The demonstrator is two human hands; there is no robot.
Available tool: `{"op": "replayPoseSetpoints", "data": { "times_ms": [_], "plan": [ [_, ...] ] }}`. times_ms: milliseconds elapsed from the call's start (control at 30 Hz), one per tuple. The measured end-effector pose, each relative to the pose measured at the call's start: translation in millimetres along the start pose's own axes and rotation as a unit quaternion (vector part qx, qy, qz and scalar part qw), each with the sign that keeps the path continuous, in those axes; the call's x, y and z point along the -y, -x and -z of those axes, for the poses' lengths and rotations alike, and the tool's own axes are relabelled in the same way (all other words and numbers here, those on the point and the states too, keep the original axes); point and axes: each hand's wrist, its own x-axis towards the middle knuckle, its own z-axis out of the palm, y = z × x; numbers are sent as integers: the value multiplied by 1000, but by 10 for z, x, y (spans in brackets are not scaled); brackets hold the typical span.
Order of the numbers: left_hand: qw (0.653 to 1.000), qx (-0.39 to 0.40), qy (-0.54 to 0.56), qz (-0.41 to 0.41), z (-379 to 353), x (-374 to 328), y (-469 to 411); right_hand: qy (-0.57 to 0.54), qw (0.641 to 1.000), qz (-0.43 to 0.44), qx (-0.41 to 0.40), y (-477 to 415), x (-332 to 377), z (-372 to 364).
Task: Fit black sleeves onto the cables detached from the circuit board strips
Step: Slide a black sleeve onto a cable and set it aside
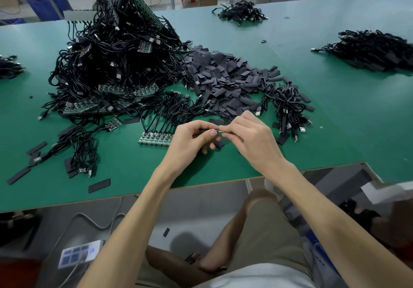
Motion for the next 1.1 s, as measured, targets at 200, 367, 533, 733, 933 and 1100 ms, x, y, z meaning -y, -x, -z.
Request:
{"op": "replayPoseSetpoints", "data": {
  "times_ms": [200,367,533,733,933,1100],
  "plan": [
    [1000,-1,-18,-18,-2,-16,-1,-44,996,-72,-2,1,34,22],
    [998,-19,-54,-24,11,19,-16,-54,996,-76,12,-7,49,29],
    [997,-28,-70,-29,19,21,-17,-59,997,-48,29,-4,44,33],
    [998,-7,-63,-23,25,9,-4,-43,998,-36,11,4,26,7],
    [997,16,-67,-22,18,-6,3,-48,999,-23,13,15,18,0],
    [998,21,-54,-25,30,-24,15,-55,998,-24,19,17,18,7]
  ]
}}
